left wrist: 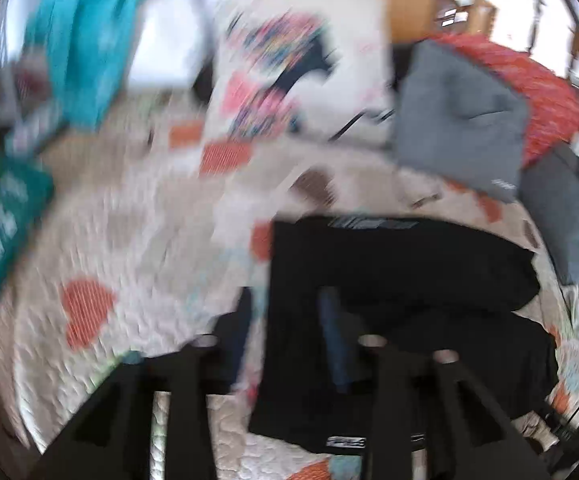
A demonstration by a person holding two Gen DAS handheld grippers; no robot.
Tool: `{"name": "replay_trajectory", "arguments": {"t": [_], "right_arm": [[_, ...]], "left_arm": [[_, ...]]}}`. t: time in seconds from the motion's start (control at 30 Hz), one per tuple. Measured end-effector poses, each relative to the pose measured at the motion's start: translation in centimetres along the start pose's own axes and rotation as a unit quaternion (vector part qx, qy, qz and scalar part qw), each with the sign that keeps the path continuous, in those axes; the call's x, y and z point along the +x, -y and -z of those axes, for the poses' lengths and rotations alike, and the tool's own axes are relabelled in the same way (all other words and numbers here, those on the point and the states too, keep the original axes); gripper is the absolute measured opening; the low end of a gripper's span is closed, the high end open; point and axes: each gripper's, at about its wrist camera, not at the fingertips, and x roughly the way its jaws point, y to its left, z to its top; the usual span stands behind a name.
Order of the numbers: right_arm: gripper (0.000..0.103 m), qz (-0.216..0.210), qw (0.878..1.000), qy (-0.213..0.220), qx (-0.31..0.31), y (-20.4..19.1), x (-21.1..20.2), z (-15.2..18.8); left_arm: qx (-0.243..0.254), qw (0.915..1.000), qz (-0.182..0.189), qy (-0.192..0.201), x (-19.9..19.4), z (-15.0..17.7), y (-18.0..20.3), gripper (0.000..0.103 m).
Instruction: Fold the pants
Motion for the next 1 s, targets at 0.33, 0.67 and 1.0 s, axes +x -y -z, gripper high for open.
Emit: {"name": "replay_trajectory", "arguments": {"t": [0.33, 0.67, 1.0], "right_arm": [[0.103, -0.062, 0.975, 0.098, -0.19, -3.9, -9.0, -7.1], [0.058, 0.019, 0.966, -0.059, -0.252, -3.2, 3.7, -16.5], [0.059, 0.008, 0.96, -0.089, -0.267, -4.3, 14.3, -26.7]], "left_arm": [[0.05, 0.9969, 0.055, 0.025, -0.3, -3.4, 6.0, 0.078], [0.076, 0.9916, 0.074, -0.074, 10.7, -6.3, 7.4, 0.06], [0.126, 0.9759, 0.106, -0.143, 24.7, -8.7, 9.5, 0.059]]}}
